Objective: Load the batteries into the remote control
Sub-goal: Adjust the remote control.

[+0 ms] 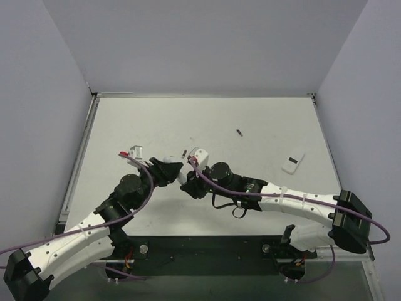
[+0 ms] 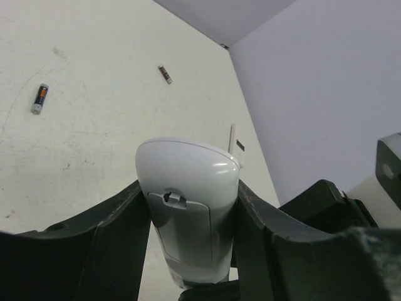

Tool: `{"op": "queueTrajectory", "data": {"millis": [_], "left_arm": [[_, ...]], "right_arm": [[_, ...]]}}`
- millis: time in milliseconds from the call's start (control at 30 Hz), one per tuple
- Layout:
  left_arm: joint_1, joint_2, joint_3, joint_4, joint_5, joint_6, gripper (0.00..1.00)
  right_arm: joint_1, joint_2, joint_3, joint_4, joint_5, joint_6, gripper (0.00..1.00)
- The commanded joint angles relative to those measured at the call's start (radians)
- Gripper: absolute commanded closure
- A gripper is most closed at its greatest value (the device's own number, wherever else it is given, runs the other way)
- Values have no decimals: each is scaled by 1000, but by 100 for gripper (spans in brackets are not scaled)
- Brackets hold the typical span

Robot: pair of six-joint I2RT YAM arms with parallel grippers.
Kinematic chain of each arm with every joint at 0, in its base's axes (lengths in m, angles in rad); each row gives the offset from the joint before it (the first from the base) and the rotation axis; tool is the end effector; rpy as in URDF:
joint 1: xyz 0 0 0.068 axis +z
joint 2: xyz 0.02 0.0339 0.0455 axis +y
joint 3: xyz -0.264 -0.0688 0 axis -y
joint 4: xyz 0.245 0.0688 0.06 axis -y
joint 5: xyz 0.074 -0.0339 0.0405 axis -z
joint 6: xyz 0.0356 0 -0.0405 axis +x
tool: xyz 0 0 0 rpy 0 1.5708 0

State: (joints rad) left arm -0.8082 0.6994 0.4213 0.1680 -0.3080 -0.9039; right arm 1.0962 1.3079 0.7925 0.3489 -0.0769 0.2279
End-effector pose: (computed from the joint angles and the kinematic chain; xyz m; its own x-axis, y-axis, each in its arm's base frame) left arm 0.1303 -0.1207 0.2620 -0.4248 -0.6393 -0.6410 0.2378 0.6044 -0.7604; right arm 0.1356 0.2700 0.2817 -0.2820 -0.0559 -0.9578 -0.8805 0.4115 0.2352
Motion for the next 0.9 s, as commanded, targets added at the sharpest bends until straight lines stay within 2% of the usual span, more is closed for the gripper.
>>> {"op": "queueTrajectory", "data": {"millis": [0,167,200,333,467,700,867], "left_arm": [[50,-118,-85,167,128,54,43],[164,-241,-257,368,289,33,30],[208,-244,-278,463,373,11,29],[248,-218,-348,686,501,-20,23],[250,-118,-368,861,553,-39,19],[248,63,-368,1224,598,-72,16],[236,135,-326,1306,593,-70,17]], "right_arm": [[-117,-130,-39,99,-108,123,100],[-234,-211,-91,156,-237,200,100],[-248,-219,-99,185,-262,217,100],[-297,-256,-127,262,-368,292,100],[-308,-262,-127,311,-443,347,100],[-314,-254,-162,508,-523,474,100],[-312,-228,-170,605,-546,531,100]]}}
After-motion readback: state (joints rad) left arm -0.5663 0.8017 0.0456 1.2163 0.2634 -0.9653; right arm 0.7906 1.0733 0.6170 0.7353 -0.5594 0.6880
